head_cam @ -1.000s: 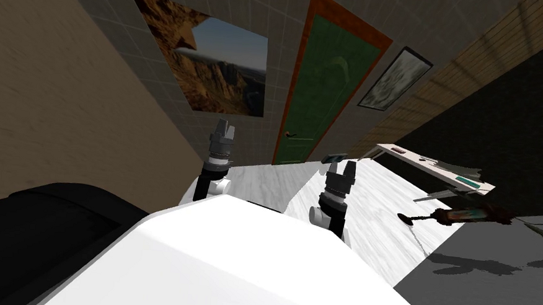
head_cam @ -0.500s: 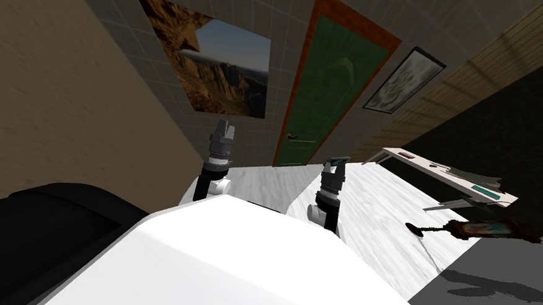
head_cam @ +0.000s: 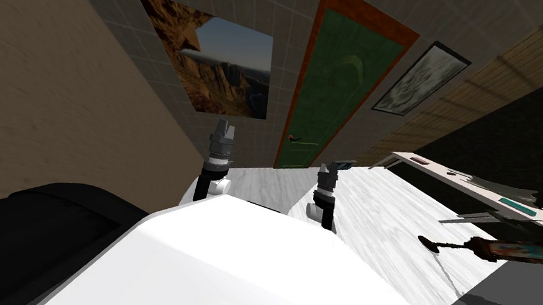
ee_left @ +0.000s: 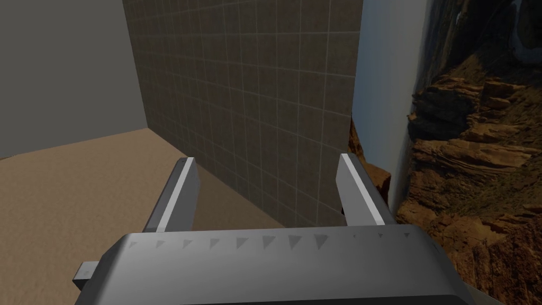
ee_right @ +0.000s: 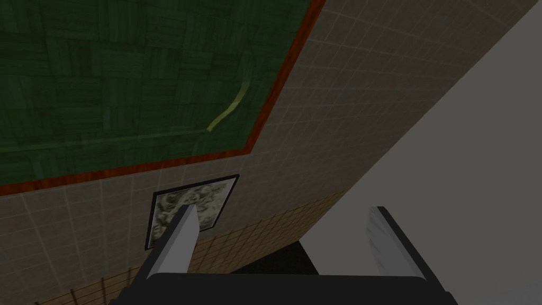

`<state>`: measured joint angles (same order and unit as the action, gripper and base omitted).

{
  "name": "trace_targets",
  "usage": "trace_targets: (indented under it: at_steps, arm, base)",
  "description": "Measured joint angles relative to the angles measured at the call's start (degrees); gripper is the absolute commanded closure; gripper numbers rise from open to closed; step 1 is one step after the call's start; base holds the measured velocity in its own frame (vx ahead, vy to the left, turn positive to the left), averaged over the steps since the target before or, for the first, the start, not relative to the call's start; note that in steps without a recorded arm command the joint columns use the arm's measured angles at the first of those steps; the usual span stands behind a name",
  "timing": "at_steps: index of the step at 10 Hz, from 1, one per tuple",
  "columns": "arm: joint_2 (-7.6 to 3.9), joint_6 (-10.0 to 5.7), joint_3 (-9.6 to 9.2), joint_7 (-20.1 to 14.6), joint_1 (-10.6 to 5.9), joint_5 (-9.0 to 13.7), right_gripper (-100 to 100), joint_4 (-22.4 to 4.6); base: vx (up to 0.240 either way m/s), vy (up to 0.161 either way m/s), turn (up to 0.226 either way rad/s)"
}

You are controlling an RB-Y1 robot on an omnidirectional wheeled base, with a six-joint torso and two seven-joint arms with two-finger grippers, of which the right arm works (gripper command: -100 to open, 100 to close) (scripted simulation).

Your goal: Pull the door open

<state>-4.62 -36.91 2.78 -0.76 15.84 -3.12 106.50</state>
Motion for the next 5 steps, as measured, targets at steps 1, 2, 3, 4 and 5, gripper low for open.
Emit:
trace_targets:
  at_steps: [1,2,3,4,5]
  arm:
    - [-0.04,0.47,-0.13,0.01,-0.71,-0.08,-100,-1.08]
    - [-0.19,0.12,-0.06,-0.04,-1.05,-0.03,-100,-2.35]
    - [-0.38,-0.43,0.07,-0.13,-1.72,0.03,-100,-4.11]
    - [-0.58,-0.32,0.07,-0.25,-2.20,0.05,-100,-5.12]
    - [-0.88,-0.04,0.20,-0.41,-3.16,0.12,-100,-6.58]
  base:
    - [0.065,-0.027,0.042]
    - [0.053,-0.028,0.053]
    - [0.068,-0.026,0.075]
    - [0.075,-0.022,0.107]
    - [0.097,-0.040,0.101]
